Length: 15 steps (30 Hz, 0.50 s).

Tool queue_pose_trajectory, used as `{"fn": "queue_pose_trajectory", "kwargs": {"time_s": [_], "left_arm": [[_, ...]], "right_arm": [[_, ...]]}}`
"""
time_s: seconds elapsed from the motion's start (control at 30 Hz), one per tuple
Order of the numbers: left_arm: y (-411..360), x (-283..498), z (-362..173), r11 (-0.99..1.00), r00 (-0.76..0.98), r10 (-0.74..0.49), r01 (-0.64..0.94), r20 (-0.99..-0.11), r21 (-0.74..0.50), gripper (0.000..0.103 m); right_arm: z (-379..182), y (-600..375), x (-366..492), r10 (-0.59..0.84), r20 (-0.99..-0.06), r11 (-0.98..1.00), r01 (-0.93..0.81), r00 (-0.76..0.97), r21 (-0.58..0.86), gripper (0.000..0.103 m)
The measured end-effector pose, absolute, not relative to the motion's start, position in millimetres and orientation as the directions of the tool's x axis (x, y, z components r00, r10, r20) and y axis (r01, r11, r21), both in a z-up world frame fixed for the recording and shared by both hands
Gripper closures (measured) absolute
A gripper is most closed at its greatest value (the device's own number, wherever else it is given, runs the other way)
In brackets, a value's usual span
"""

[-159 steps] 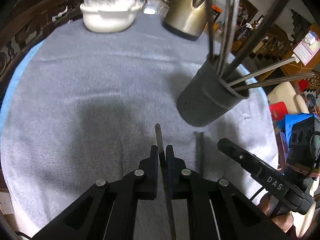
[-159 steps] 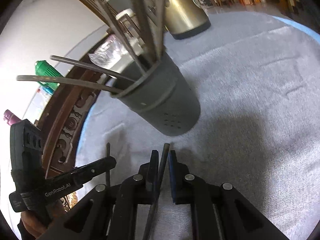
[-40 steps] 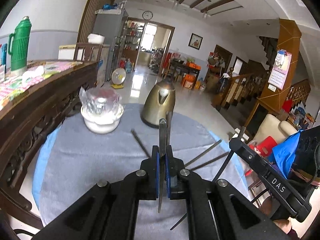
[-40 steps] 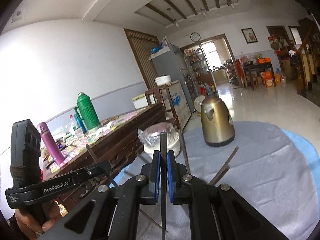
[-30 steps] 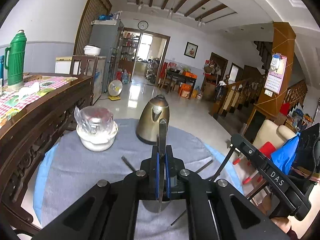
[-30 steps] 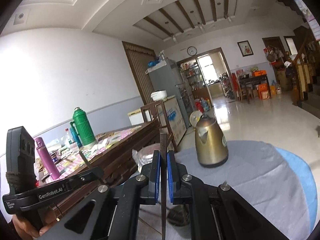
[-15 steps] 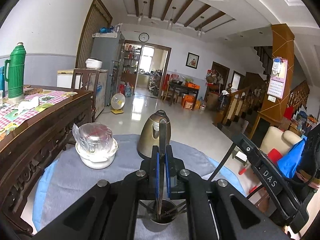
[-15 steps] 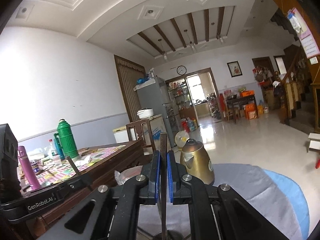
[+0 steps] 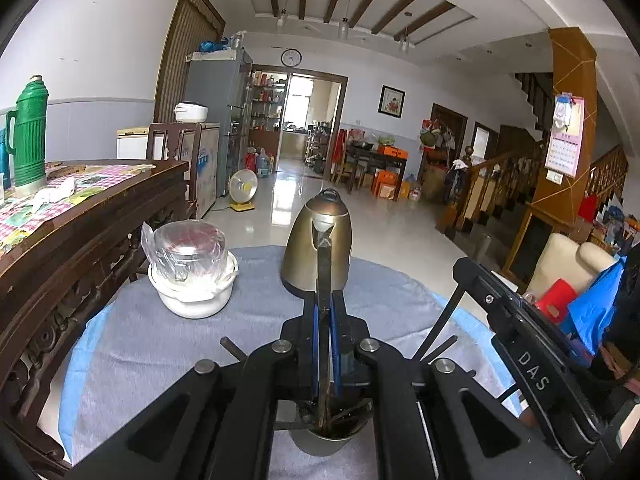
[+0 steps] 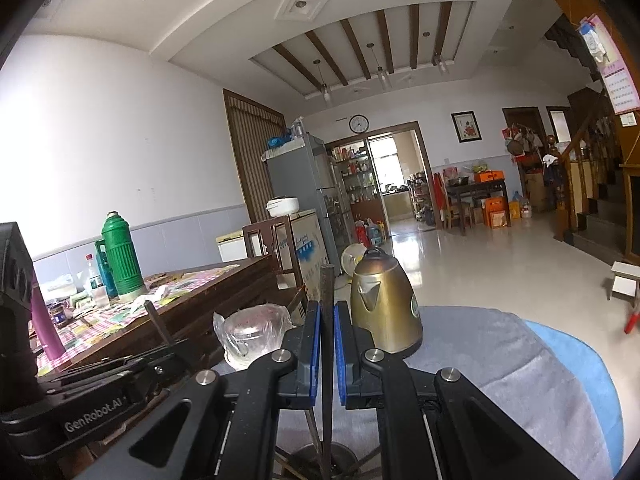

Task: Organize utensils
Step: 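Raise both held chopsticks over the grey cup and lower them into it, then open both tools to release the chopsticks into the cup and withdraw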

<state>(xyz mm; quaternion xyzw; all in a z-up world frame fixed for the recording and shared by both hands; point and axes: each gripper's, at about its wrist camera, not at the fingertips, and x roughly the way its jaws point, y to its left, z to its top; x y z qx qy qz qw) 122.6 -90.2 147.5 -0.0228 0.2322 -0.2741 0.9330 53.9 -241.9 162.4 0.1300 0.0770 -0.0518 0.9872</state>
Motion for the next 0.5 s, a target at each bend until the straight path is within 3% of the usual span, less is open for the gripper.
{"fn": "queue_pose_trajectory", "kwargs": {"time_s": [0.5], "left_arm": [[-100.8,119.2,140.3,0.864,0.751,-0.485,0.489,-0.448,-0.116,0.097]], "right_arm": [[153.0,-247.2,51.1,-0.061,-0.202,0.954,0.116,0.978,0.276,0.095]]}}
